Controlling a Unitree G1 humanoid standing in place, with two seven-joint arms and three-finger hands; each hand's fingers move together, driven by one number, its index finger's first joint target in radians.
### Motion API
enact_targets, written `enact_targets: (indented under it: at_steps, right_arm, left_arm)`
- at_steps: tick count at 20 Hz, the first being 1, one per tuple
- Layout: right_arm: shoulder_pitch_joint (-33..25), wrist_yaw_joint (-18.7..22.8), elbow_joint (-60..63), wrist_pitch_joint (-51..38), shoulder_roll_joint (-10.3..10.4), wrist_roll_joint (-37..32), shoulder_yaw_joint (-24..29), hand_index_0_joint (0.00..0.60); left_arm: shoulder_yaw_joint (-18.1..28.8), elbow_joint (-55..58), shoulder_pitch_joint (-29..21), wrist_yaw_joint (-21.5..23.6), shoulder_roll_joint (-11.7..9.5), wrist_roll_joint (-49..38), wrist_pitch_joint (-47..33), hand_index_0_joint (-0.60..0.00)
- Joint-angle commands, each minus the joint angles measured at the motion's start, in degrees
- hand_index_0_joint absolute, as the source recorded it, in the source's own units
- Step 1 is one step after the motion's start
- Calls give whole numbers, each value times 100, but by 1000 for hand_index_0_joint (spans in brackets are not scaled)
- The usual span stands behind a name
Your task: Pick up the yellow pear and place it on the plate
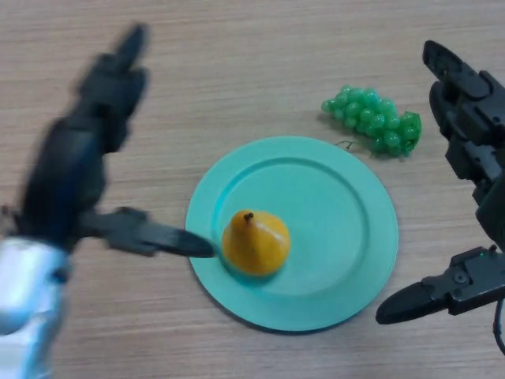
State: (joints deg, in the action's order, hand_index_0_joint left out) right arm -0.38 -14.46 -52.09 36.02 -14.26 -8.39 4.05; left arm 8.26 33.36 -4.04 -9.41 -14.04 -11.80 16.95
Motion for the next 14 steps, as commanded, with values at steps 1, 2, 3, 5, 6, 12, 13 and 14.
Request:
enact_targets:
  at_steps: [1,2,3,5,6,12,13,14]
  right_arm:
    - [-147,-29,-131,-776,-110,-3,243,0]
    - [-152,-24,-126,-777,-96,-8,243,0]
    - [-194,7,-104,-799,-98,49,195,0]
    - [-214,31,-124,-764,-81,-21,141,0]
    - [-215,23,-94,-759,-75,-18,88,0]
    - [-251,-3,-94,-327,-64,-374,-32,0]
    - [-280,2,-116,-270,-74,-362,-51,0]
    - [-300,-25,-77,-383,-96,-241,-96,0]
  left_arm:
    - [469,18,154,-411,-335,-99,-703,0]
    - [554,-119,223,-510,-321,-64,-870,0]
    - [647,-147,325,-557,-294,-106,-942,0]
    - [742,-41,398,-644,-319,-138,-820,0]
    - [753,-18,409,-660,-311,-85,-888,0]
    - [990,327,384,-436,-336,-245,-477,0]
    - [952,386,347,-428,-363,-195,-407,0]
    - [953,378,313,-401,-357,-197,-423,0]
